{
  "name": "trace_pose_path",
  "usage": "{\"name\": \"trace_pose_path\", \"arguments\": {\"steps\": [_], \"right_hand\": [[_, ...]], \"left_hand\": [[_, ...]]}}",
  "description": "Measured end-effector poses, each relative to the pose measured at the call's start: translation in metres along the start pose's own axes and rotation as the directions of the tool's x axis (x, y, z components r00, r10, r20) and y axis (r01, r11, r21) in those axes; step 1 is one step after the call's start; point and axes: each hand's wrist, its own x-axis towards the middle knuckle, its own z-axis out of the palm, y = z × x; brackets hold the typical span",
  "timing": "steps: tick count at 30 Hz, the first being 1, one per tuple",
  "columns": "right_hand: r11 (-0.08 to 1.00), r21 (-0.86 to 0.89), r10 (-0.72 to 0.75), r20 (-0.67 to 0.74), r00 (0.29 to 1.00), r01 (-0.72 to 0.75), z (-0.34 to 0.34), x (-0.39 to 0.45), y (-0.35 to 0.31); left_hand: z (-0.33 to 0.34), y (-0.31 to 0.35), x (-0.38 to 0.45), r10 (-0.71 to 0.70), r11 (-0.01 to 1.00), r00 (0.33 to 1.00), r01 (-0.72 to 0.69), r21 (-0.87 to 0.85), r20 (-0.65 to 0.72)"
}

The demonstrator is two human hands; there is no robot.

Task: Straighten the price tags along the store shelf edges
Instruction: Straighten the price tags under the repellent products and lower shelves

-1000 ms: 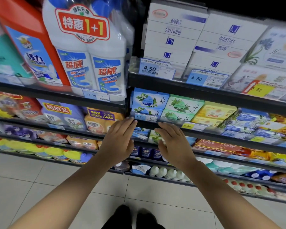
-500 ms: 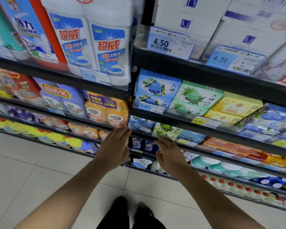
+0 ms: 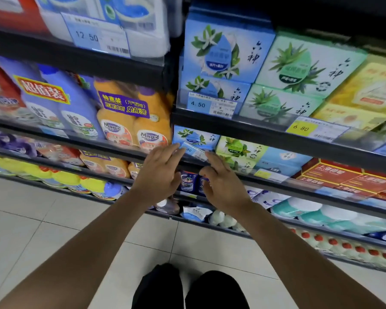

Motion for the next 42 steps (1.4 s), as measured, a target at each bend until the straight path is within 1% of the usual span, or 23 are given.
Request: {"name": "trace_pose_path", "arguments": {"steps": [6, 9, 13, 15, 20, 23, 25, 28, 31, 34, 38, 40, 42], "right_hand": [[1.000, -0.004, -0.018, -0.025, 1.000, 0.017, 0.003, 0.003, -0.004], [1.000, -0.010, -0.016, -0.002, 1.000, 0.016, 0.005, 0.006, -0.004], [1.000, -0.013, -0.014, 0.008, 1.000, 0.014, 0.006, 0.007, -0.005], [0.999, -0.025, -0.021, 0.013, 1.000, 0.021, 0.006, 0.007, -0.006], [0.995, -0.088, -0.032, 0.071, 0.997, 0.038, 0.007, 0.011, -0.008], [0.993, -0.111, -0.030, 0.111, 0.993, 0.043, 0.007, 0.011, -0.010], [0.995, -0.092, -0.027, 0.107, 0.994, 0.037, 0.004, 0.006, -0.009], [0.999, -0.035, 0.043, 0.054, 0.998, -0.041, -0.009, -0.008, -0.006], [0.988, -0.018, 0.152, 0.013, 0.988, -0.151, -0.030, -0.032, 0.007], [0.956, -0.050, 0.290, 0.025, 0.957, -0.288, -0.051, -0.061, 0.027], [0.886, -0.134, 0.456, 0.071, 0.887, -0.444, -0.068, -0.090, 0.055], [0.856, -0.170, 0.506, 0.073, 0.860, -0.489, -0.075, -0.099, 0.064], [0.847, -0.198, 0.515, 0.079, 0.854, -0.493, -0.083, -0.106, 0.071]], "left_hand": [[-0.003, -0.002, 0.012, -0.013, 0.999, 0.998, 0.015, 0.038, -0.057], [-0.002, -0.005, 0.011, 0.012, 0.997, 0.997, -0.006, 0.080, -0.076], [0.003, -0.006, 0.004, 0.043, 0.995, 0.992, -0.032, 0.095, -0.121], [0.006, -0.006, 0.000, 0.029, 0.995, 0.994, -0.018, 0.101, -0.102], [0.012, -0.006, -0.005, -0.056, 0.990, 0.998, 0.055, 0.131, 0.007], [0.015, -0.006, -0.006, -0.069, 0.988, 0.997, 0.065, 0.140, 0.020], [0.014, -0.003, -0.007, -0.079, 0.987, 0.997, 0.075, 0.143, 0.022], [0.006, 0.006, -0.006, -0.095, 0.987, 0.994, 0.087, 0.137, 0.054], [-0.002, 0.019, -0.006, -0.068, 0.992, 0.995, 0.060, 0.110, 0.073], [-0.007, 0.035, -0.004, -0.005, 0.996, 0.996, -0.003, 0.087, 0.092], [-0.006, 0.067, 0.004, 0.057, 0.998, 0.992, -0.060, 0.024, 0.111], [-0.001, 0.086, 0.009, 0.094, 0.996, 0.990, -0.093, -0.013, 0.102], [0.004, 0.105, 0.016, 0.139, 0.990, 0.986, -0.136, -0.037, 0.093]]}}
